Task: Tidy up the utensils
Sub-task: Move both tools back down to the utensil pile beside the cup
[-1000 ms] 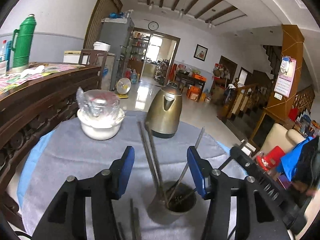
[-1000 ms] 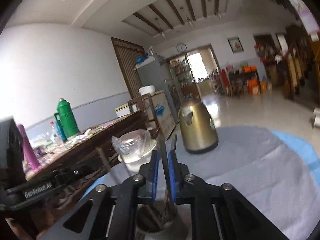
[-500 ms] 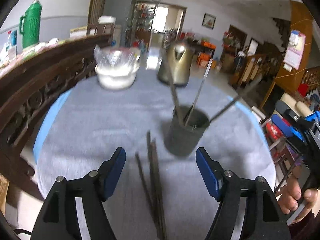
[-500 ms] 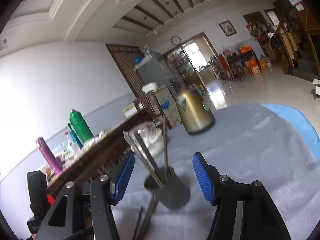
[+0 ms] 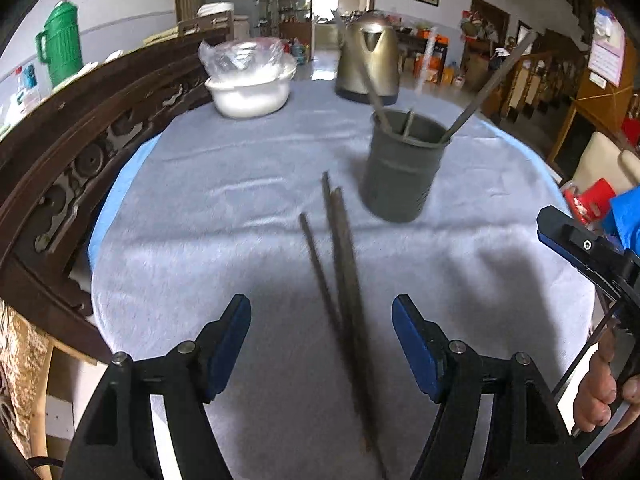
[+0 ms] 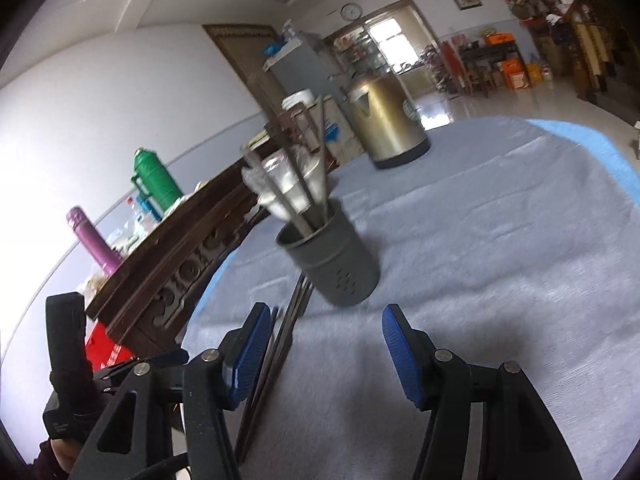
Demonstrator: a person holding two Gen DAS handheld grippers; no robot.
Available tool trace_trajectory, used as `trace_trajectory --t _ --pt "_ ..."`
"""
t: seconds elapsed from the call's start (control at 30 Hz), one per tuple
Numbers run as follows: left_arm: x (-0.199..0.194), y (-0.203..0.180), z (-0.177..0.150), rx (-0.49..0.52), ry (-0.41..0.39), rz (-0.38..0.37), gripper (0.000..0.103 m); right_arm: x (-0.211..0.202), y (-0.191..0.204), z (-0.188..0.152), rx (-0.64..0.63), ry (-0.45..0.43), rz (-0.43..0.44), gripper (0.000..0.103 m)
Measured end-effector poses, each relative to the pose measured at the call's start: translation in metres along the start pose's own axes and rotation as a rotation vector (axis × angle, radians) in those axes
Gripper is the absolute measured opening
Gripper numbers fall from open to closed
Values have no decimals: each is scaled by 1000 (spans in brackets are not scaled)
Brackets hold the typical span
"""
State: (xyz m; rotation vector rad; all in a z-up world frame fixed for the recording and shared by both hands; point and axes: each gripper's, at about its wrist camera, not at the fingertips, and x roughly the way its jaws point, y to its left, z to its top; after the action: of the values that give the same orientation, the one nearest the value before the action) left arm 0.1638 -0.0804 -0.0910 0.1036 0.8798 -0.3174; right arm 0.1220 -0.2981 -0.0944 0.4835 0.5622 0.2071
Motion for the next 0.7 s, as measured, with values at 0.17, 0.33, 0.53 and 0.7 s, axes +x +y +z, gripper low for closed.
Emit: trace_trajectory --t 0.17,0.33,0.53,0.7 --pt "7 24 -6 -46 17 25 74 19 8 -5 16 52 48 57" --pt "17 38 -5 -79 32 24 74 51 29 -5 -28 161 30 39" --pt "26 53 -5 -118 53 -1 74 104 48 -13 -50 328 -2 30" --pt "27 63 -9 -149 59 -20 74 137 57 -24 -33 412 -35 26"
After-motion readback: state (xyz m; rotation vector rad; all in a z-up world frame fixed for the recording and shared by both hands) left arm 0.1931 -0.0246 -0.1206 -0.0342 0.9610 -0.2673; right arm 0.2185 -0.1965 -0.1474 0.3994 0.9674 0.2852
